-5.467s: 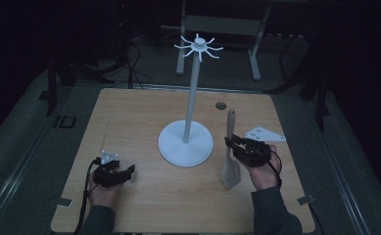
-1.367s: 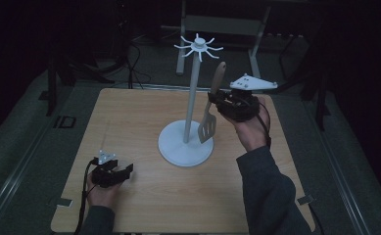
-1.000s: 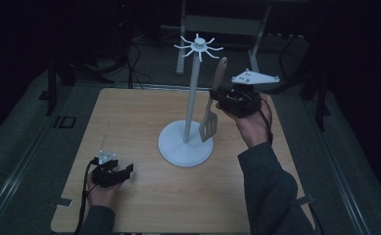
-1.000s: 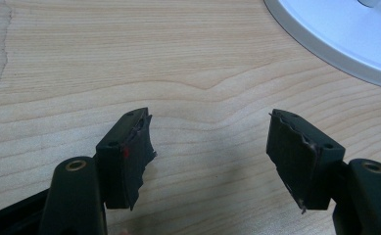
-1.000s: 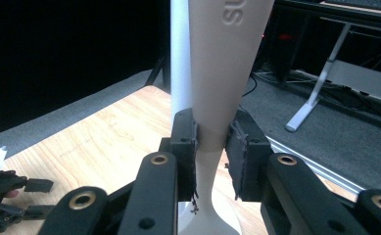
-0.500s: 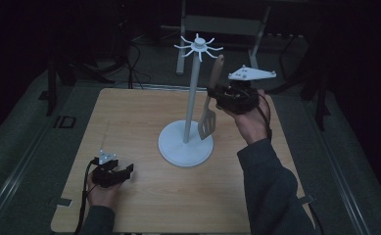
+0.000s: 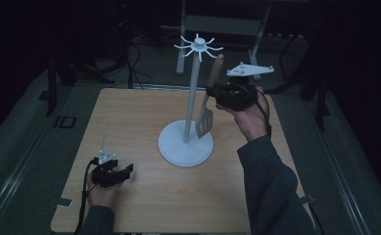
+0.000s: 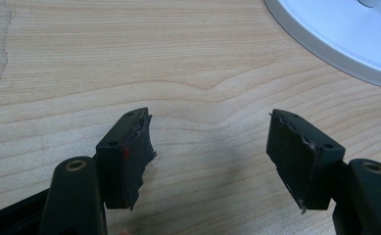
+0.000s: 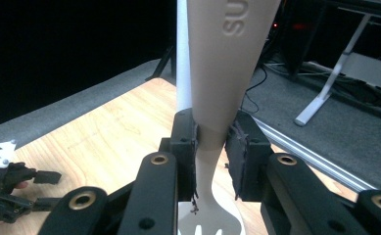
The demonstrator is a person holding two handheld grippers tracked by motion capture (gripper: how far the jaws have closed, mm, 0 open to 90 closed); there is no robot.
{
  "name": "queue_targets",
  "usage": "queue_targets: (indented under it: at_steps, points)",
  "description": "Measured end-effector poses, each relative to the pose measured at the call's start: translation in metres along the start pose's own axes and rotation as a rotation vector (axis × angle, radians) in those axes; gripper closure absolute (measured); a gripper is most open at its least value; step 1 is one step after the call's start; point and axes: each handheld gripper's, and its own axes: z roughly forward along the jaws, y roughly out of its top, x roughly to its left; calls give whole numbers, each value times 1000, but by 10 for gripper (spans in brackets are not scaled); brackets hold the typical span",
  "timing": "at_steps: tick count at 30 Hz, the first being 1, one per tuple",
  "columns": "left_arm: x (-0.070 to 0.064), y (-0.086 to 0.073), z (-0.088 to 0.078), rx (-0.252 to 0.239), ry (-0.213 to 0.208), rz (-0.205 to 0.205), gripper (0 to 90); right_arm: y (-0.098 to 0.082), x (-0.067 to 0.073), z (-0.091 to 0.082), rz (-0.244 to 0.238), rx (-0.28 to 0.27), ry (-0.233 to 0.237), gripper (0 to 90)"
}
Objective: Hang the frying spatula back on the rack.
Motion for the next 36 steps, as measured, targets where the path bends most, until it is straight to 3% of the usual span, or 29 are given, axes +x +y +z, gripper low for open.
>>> queue_targets:
  at_steps: [8,18,23,29,36]
  points:
    - [0,0,0,3,1,1,334,1,-1,3,-12,29,33,745]
    - [0,0,0,-2,-1,-1,334,10,-1,15,-14,75,37,744]
    - [0,0,0,-2,0,-2,334,9,-1,19,-14,68,33,733]
    - [0,0,0,-1,0,-1,334,4,0,19,-23,56,20,545]
    - [0,0,0,-2,1,0,334,-3,5,17,-77,46,-46,364]
